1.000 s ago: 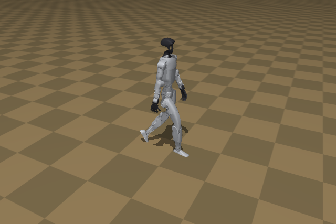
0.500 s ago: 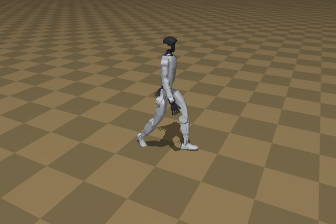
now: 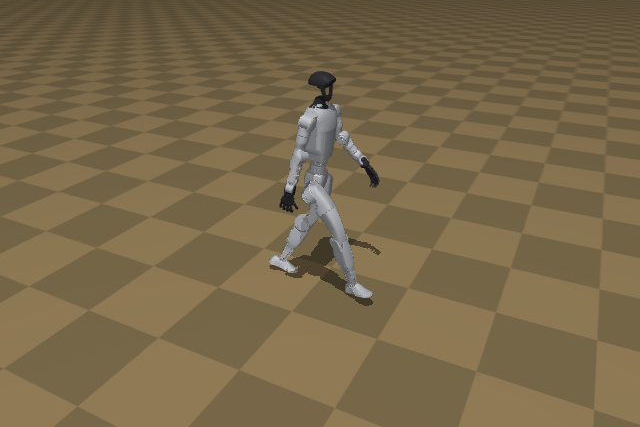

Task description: Walk run

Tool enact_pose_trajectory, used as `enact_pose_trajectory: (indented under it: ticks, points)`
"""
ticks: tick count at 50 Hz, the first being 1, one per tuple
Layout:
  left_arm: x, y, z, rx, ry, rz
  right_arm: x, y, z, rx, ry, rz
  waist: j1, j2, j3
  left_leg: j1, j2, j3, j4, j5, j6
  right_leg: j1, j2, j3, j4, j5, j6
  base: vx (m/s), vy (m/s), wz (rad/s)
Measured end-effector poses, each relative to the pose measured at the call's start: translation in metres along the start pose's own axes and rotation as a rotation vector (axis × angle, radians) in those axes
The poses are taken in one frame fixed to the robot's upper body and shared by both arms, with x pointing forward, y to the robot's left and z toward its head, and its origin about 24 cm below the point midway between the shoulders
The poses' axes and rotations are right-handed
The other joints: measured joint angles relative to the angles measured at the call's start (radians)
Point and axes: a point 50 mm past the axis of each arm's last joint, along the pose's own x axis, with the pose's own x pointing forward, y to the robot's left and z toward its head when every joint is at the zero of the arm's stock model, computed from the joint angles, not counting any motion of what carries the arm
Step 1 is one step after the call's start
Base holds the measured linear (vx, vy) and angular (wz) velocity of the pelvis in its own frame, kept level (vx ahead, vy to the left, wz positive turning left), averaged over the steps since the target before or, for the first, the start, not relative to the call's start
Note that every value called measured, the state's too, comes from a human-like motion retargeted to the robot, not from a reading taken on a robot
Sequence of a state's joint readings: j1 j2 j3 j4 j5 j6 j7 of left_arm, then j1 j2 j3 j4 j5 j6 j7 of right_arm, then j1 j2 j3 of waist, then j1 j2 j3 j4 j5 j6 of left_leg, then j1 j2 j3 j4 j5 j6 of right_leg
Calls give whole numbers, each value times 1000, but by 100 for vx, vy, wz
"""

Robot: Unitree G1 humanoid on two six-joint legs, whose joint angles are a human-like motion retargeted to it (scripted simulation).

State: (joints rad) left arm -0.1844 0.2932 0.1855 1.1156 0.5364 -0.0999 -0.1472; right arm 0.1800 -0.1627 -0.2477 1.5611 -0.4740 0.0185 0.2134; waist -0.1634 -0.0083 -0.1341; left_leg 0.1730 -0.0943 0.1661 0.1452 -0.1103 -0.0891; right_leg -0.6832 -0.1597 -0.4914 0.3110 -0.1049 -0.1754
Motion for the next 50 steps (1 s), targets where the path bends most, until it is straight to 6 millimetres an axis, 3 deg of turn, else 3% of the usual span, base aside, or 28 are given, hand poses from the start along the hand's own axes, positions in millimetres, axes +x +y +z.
enact_pose_trajectory:
  ticks: [2,3,5,8,10,12,16,18,21,25,27,28,31,33,35,38,40,45,48,50]
  points:
    - [-9,-26,-34,-11,108,-91,0,0,2,6,-8,-9,-32,-19,4,32,-13,77,94,252,0,27,-28,147,88,24,60,143,-25,75]
    - [-14,-44,-49,1,163,-150,0,1,3,30,-13,-14,-45,-26,9,25,29,156,188,374,22,64,-64,163,115,7,75,159,-27,64]
    - [-29,-77,-80,23,288,-250,0,-1,9,60,-37,-34,15,-94,17,-8,21,316,414,520,77,173,-81,241,100,-52,82,137,-25,-32]
    - [-56,-103,-124,71,474,-367,-4,-11,38,26,-115,-50,61,-144,46,-159,115,393,738,339,152,335,-124,152,47,-110,95,102,-24,-25]
    - [-77,-119,-148,87,578,-443,-10,-19,65,-41,-167,-90,102,-137,64,-313,167,372,849,251,118,437,-74,134,-41,-109,101,103,-22,-41]
    - [-101,-136,-170,84,671,-515,-18,-26,96,-107,-244,-159,145,-117,69,-457,155,320,818,189,81,521,-15,123,-128,-99,105,113,-24,-74]
    - [-153,-159,-208,38,886,-629,-46,-40,162,-205,-473,-266,240,-102,71,-639,232,425,566,71,128,649,53,101,-218,-118,116,92,-16,-87]
    - [-175,-168,-219,4,990,-679,-65,-46,193,-244,-598,-296,282,-76,82,-720,241,413,378,39,149,724,96,101,-255,-135,133,127,-8,-72]
    - [-194,-179,-223,-68,1086,-750,-97,-53,231,-318,-760,-334,322,-56,96,-821,198,272,102,61,129,814,128,123,-277,-166,175,97,-1,-58]
    - [-198,-186,-221,-156,1103,-798,-112,-50,246,-400,-841,-350,348,-60,68,-886,188,221,59,29,145,889,120,178,-241,-137,290,137,6,-41]
    - [-189,-184,-218,-155,1067,-767,-101,-45,234,-384,-815,-337,354,-60,45,-869,168,198,150,27,203,918,125,204,-198,-41,354,146,8,-21]
    - [-185,-182,-217,-139,1047,-746,-91,-44,222,-364,-784,-323,375,-60,32,-843,183,215,163,64,202,932,132,224,-168,39,375,157,9,-51]
    - [-159,-175,-204,-136,941,-665,-60,-29,185,-352,-663,-258,393,-53,21,-799,226,130,281,52,198,886,112,240,63,379,386,122,-2,-64]
    - [-137,-163,-192,-140,870,-614,-43,-21,160,-348,-563,-241,341,-14,22,-696,243,123,278,-19,208,817,126,191,281,492,359,111,-1,26]
    - [-111,-143,-176,-123,785,-550,-32,-22,138,-342,-471,-234,327,8,29,-588,275,195,242,-62,201,702,88,141,494,362,282,152,4,-5]
    - [-67,-100,-142,-72,646,-382,-21,-19,110,-343,-356,-225,245,-14,59,-439,182,196,108,-68,195,462,-18,98,686,217,283,93,-1,51]
    - [-44,-72,-115,-31,539,-270,-14,-18,90,-309,-288,-232,181,-26,69,-355,124,173,27,-67,193,331,-65,51,679,152,273,117,-5,104]
    - [-7,-1,-41,25,229,-94,-5,-19,40,-164,-138,-196,43,-23,79,-185,44,86,-72,-119,173,101,-94,-19,263,-26,171,108,-12,100]
    - [-1,37,2,38,65,2,-3,-15,22,-74,-78,-119,-18,-15,69,-105,29,34,-92,-159,152,-5,-48,32,-56,-57,119,148,-42,93]
    - [0,48,24,48,-30,50,-2,-11,11,-5,-49,-80,-36,-8,54,-63,32,4,-82,-155,117,-63,-31,95,-140,-72,131,117,-32,70]
